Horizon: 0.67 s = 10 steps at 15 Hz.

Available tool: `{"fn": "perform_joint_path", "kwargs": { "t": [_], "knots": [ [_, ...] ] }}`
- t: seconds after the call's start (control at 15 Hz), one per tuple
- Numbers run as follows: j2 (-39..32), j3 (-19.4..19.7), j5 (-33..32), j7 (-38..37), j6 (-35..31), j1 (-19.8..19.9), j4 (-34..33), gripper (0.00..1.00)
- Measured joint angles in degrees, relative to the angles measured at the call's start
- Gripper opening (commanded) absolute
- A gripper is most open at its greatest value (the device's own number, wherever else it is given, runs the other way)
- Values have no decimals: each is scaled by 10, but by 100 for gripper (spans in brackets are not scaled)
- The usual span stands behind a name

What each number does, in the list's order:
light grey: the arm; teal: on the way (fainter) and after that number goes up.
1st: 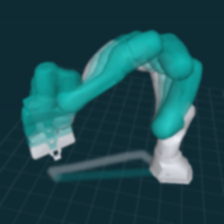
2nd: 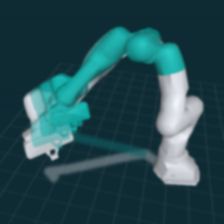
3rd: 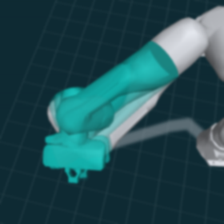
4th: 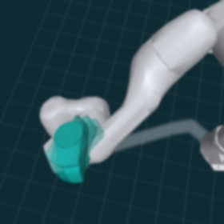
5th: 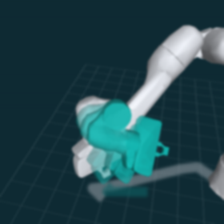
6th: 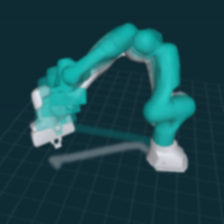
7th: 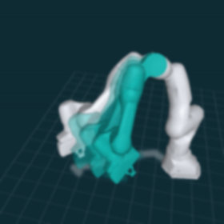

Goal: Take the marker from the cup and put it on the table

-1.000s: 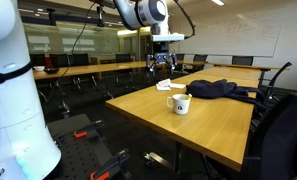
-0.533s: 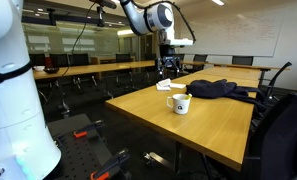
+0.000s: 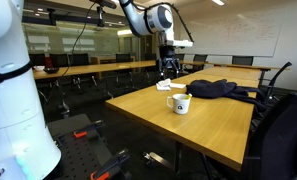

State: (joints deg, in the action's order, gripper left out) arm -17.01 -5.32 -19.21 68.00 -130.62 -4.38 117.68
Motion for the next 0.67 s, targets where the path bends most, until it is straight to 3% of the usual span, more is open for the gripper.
{"fn": "perform_joint_path", "kwargs": {
  "t": [0.4,0.47,0.53,0.6,0.67],
  "knots": [
    [-46,0,-61,130,-72,16,0,65],
    [-54,0,-61,149,-83,19,-2,67],
    [-62,0,-61,166,-90,22,-3,60],
    [-69,0,-62,179,-93,25,-7,63],
    [-76,0,-62,189,-93,27,-11,59]
  ]
}}
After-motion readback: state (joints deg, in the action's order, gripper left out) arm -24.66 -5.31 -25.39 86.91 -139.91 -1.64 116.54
